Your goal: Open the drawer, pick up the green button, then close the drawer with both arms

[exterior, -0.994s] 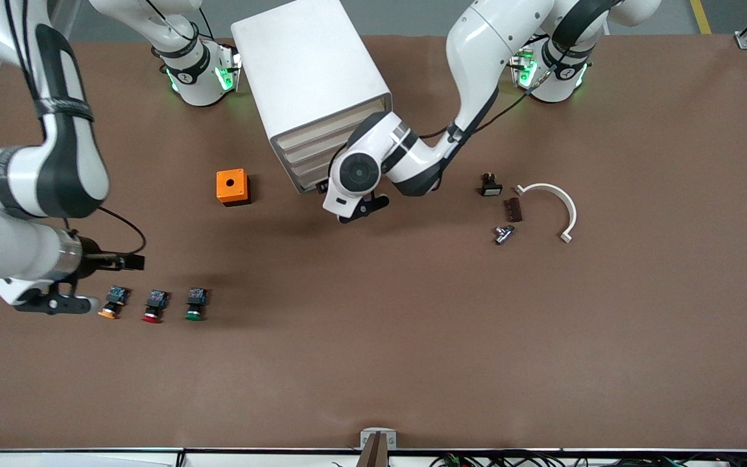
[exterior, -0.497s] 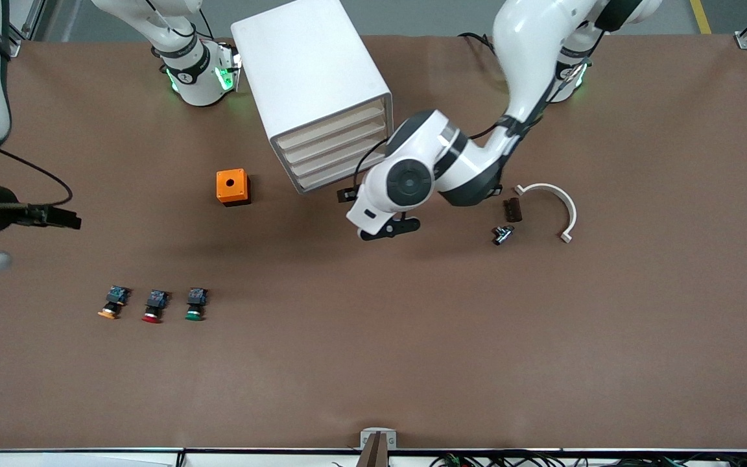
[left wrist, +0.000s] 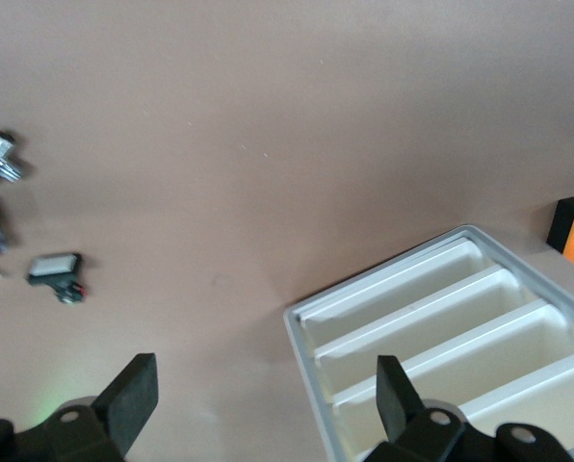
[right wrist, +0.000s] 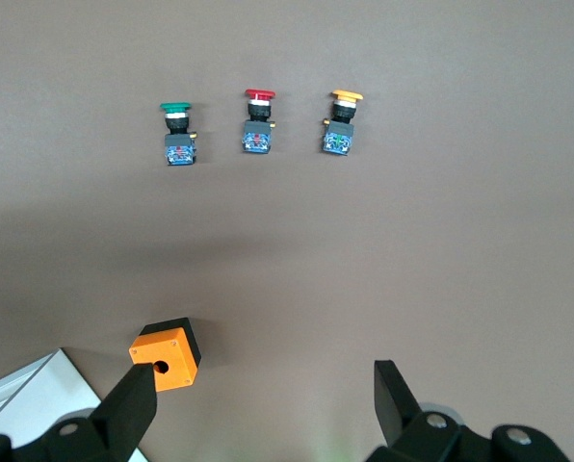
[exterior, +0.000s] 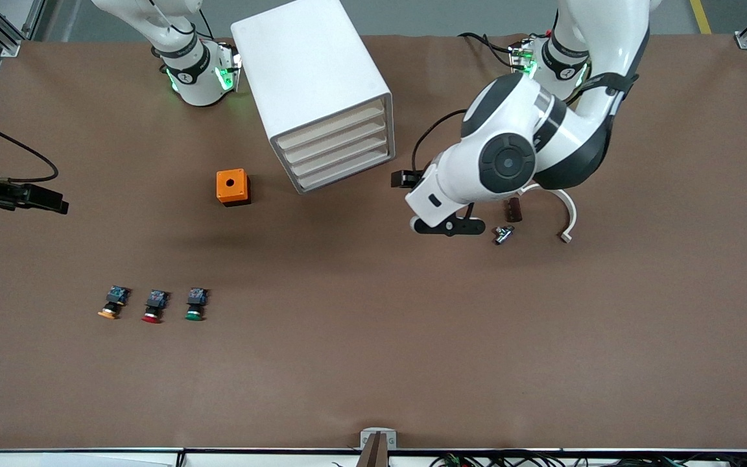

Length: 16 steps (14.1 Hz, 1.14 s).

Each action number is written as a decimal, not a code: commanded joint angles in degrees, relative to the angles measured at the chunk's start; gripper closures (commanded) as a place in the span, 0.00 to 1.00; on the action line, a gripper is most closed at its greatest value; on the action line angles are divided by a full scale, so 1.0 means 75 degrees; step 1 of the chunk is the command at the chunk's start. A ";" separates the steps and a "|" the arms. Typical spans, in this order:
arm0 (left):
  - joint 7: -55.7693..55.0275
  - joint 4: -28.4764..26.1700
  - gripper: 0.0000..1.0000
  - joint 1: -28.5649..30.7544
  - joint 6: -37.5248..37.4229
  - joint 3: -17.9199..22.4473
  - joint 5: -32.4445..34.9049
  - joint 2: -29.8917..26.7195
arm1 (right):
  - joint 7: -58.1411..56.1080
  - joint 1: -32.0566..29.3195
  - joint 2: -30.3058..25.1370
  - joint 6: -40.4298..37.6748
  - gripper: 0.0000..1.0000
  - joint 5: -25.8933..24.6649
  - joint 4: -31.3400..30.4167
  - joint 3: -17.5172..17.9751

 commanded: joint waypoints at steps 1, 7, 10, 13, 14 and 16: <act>0.0922 -0.0594 0.00 0.0368 -0.0016 -0.0031 0.0317 -0.0649 | 0.0040 -0.0065 -0.0039 -0.0039 0.00 0.0117 0.0148 0.0091; 0.1500 -0.0619 0.00 0.0756 -0.1056 0.0050 0.0517 -0.0885 | 0.0005 -0.0053 -0.0062 -0.1057 0.00 0.0163 0.1262 0.0044; 0.1265 -0.0361 0.00 0.1083 -0.1469 0.0097 0.0668 -0.0838 | 0.0087 -0.0018 -0.0179 -0.1235 0.00 0.0222 0.1263 0.0091; 0.1242 -0.0384 0.00 0.1294 -0.1492 0.0109 0.0787 -0.0862 | 0.0075 -0.0053 -0.0331 -0.1212 0.00 0.0234 0.1263 0.0044; 0.1218 -0.0361 0.00 0.1423 -0.1492 0.0086 0.0717 -0.0862 | 0.0075 -0.0053 -0.0494 -0.1154 0.00 0.0280 0.1263 0.0044; 0.1217 -0.0349 0.00 0.1471 -0.1690 0.0109 0.0763 -0.0908 | 0.0075 0.0028 -0.0718 -0.1293 0.00 0.0234 0.1146 0.0067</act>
